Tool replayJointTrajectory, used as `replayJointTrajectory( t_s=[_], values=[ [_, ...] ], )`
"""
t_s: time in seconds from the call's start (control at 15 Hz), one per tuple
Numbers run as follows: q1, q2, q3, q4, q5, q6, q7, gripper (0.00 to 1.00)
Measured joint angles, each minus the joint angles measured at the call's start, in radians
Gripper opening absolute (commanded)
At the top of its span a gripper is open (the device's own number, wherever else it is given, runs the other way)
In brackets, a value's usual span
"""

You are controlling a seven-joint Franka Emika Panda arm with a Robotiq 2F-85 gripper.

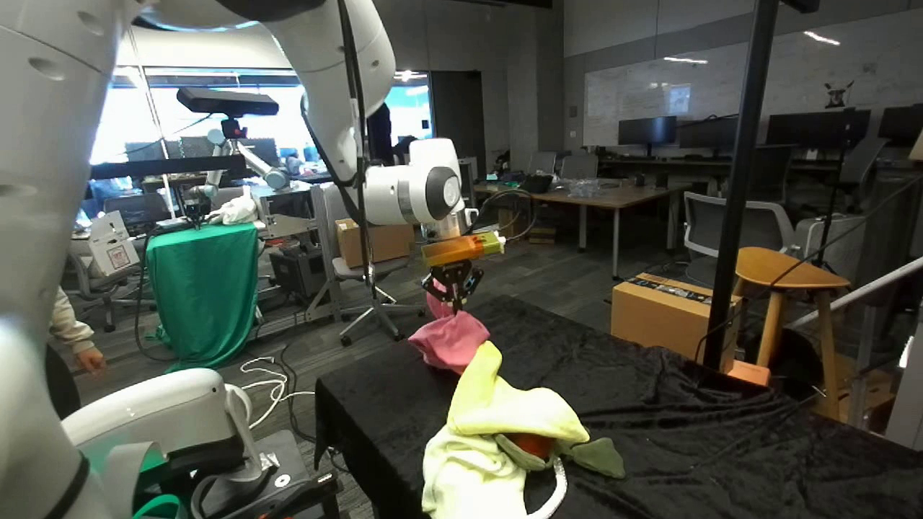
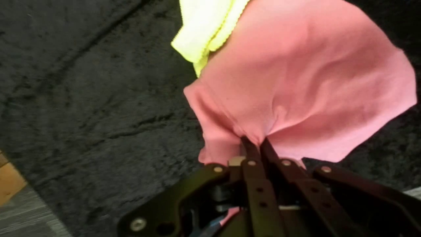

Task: Put all the items on the table in one place

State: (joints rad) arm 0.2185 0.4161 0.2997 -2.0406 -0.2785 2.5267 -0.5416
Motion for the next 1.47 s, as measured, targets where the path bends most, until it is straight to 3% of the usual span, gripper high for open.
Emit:
replayJointTrajectory(
  t_s=[0.33, 0.6, 0.93, 1.2, 1.27, 1.33, 1.47],
  values=[
    [-0.1, -0.232, -0.012, -0.127, 0.161, 0.027, 0.014, 0.02],
    [-0.135, -0.393, -0.072, -0.231, 0.259, -0.001, 0.014, 0.02],
    [-0.136, -0.505, -0.155, -0.352, 0.273, -0.069, 0.014, 0.02],
    [-0.136, -0.527, -0.192, -0.437, 0.262, -0.087, 0.014, 0.02],
    [-0.136, -0.526, -0.2, -0.454, 0.261, -0.09, 0.014, 0.04],
    [-0.136, -0.524, -0.208, -0.469, 0.261, -0.092, 0.014, 0.21],
    [-0.136, -0.52, -0.222, -0.491, 0.259, -0.093, 0.015, 0.37]
  ],
)
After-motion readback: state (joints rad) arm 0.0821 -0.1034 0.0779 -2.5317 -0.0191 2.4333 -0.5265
